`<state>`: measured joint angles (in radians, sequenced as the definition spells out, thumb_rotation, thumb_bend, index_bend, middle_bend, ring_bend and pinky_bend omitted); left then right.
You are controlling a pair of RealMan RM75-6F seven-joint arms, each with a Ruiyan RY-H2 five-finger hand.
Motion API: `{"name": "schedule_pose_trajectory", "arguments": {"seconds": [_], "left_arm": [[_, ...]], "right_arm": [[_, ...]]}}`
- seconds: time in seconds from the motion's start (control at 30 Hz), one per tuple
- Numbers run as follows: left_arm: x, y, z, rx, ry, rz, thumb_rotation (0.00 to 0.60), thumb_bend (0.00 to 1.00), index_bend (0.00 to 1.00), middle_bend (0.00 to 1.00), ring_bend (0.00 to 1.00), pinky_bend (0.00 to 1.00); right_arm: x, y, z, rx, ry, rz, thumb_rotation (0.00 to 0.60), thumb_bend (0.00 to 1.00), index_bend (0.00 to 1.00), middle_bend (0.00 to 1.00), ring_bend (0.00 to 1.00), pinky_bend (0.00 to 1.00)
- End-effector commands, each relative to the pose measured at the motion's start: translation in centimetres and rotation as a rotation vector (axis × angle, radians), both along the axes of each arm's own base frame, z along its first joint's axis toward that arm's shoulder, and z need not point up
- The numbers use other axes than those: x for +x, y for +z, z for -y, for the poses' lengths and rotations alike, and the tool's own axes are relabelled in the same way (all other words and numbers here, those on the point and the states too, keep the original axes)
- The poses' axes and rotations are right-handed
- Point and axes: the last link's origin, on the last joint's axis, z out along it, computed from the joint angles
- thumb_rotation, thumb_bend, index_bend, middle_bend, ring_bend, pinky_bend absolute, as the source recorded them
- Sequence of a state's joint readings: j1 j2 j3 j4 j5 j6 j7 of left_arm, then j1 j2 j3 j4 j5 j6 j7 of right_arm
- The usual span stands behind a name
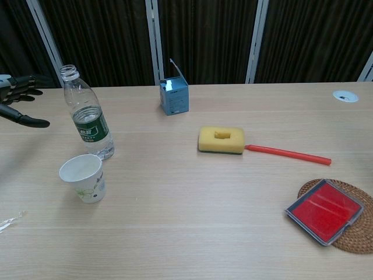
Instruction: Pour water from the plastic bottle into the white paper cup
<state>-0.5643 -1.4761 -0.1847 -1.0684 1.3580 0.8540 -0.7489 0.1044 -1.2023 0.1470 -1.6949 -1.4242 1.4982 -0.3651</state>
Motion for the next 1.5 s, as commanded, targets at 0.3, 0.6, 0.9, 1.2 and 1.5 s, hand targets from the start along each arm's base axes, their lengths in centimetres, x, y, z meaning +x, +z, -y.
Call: {"name": "schedule_pose_trajectory", "arguments": {"seconds": [0.3, 0.6, 0.9, 1.2, 1.5], "left_arm": [[1.3, -5.2, -1.7, -0.044, 0.024, 0.098, 0.600, 0.00, 0.00, 0.00, 0.00, 0.00], [2.6, -6.9, -2.6, -0.012, -0.001, 0.121, 0.600, 0.00, 0.00, 0.00, 0.00, 0.00], [3.7, -8.4, -3.6, -0.026, 0.013, 0.151, 0.600, 0.00, 0.01, 0.00, 0.00, 0.00], [3.6, -9.0, -4.0, -0.053, 0.029, 0.173, 0.600, 0.01, 0.07, 0.01, 0.00, 0.05], [4.1, -9.4, -4.3, -0.063, 0.046, 0.253, 0.600, 0.25, 0.33, 0.26, 0.16, 0.24]], "right_arm": [[-0.2, 0.1, 0.3, -0.007, -0.013, 0.008, 0.600, 0.00, 0.00, 0.00, 0.00, 0.00], [-0.6, 0.4, 0.5, -0.010, -0.033, 0.024, 0.600, 0.00, 0.00, 0.00, 0.00, 0.00], [-0.7, 0.7, 0.7, -0.018, -0.039, 0.031, 0.600, 0.00, 0.00, 0.00, 0.00, 0.00], [-0.9, 0.9, 0.8, -0.019, -0.048, 0.035, 0.600, 0.00, 0.00, 0.00, 0.00, 0.00], [-1.1, 1.1, 0.9, -0.020, -0.053, 0.041, 0.600, 0.00, 0.00, 0.00, 0.00, 0.00]]}}
